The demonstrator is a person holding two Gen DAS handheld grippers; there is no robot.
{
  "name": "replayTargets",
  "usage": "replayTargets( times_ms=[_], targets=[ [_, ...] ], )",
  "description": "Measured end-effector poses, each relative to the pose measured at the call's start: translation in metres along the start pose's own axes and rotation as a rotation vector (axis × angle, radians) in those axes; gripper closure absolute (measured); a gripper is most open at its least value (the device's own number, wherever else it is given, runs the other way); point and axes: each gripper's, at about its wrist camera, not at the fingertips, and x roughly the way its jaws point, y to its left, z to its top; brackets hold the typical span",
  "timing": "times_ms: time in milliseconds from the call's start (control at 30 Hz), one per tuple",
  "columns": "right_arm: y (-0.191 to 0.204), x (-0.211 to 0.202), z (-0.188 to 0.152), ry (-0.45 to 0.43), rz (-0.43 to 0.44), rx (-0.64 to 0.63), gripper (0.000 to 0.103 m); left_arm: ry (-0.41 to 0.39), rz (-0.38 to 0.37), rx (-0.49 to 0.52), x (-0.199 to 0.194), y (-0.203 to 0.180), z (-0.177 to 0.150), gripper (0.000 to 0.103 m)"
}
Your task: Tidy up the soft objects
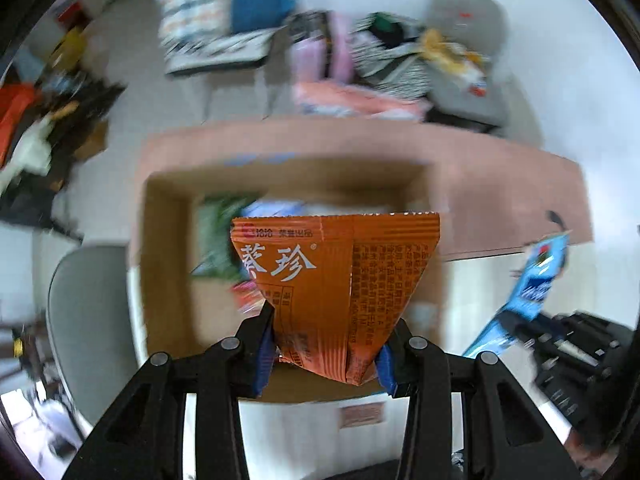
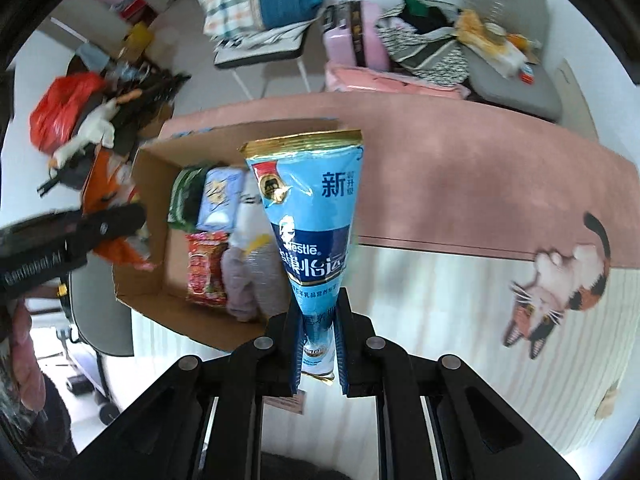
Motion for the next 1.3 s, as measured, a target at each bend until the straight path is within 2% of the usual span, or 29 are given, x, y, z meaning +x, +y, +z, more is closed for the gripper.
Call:
replayTargets(
  times_ms=[100,200,333,433,567,633,667,700,733,767,800,967,1033,1067,1133,1300],
  targets=[
    [0.029,0.026,0.005,0.026,-0.038,-0.031,0.089,0.058,0.027,-0.074,0.025,0.047,-0.013,0.065],
    [0.041,0.056,0.006,0.057,-0.079,-0.048,0.089,0.126,0.055,-0.099,0.057,0.073,-0.02,0.065],
    [0.057,0.088,0.007,0.099,-0.135,-0.065,0.089,0.214,0.099,-0.083,0.103,0.083,-0.024,0.065],
    [0.063,0.111,0.005,0.137,-0.172,-0.076,0.089,0.267,0.117,-0.06,0.124,0.09,-0.03,0.065],
    [0.058,0.135,0.004,0.184,-0.199,-0.066,0.087,0.314,0.117,-0.055,0.146,0.093,-0.03,0.063],
    [0.056,0.14,0.003,0.2,-0.208,-0.055,0.084,0.318,0.085,-0.091,0.147,0.098,-0.031,0.06],
    [0.053,0.141,0.003,0.209,-0.206,-0.039,0.077,0.326,0.054,-0.107,0.146,0.1,-0.031,0.055],
    [0.052,0.141,0.003,0.212,-0.197,-0.027,0.056,0.329,0.044,-0.111,0.146,0.101,-0.031,0.054],
    [0.051,0.14,0.003,0.209,-0.185,-0.015,0.045,0.323,0.043,-0.111,0.144,0.103,-0.032,0.054],
    [0.05,0.136,0.004,0.193,-0.175,-0.003,0.028,0.309,0.046,-0.106,0.14,0.104,-0.032,0.054],
    [0.049,0.131,0.004,0.177,-0.168,0.006,0.024,0.294,0.054,-0.103,0.135,0.104,-0.032,0.053],
    [0.045,0.112,-0.001,0.139,-0.115,0.037,0.023,0.213,0.065,-0.1,0.1,0.095,-0.04,0.052],
    [0.046,0.106,-0.006,0.122,-0.11,0.045,0.011,0.156,0.088,-0.088,0.081,0.09,-0.044,0.052],
    [0.047,0.103,-0.009,0.111,-0.109,0.05,0.005,0.13,0.099,-0.086,0.072,0.085,-0.045,0.044],
    [0.047,0.097,-0.016,0.085,-0.109,0.057,0.004,0.071,0.116,-0.081,0.054,0.081,-0.052,0.028],
    [0.053,0.087,-0.032,0.041,-0.133,0.06,0.003,-0.015,0.138,-0.082,0.028,0.078,-0.068,0.027]
  ],
)
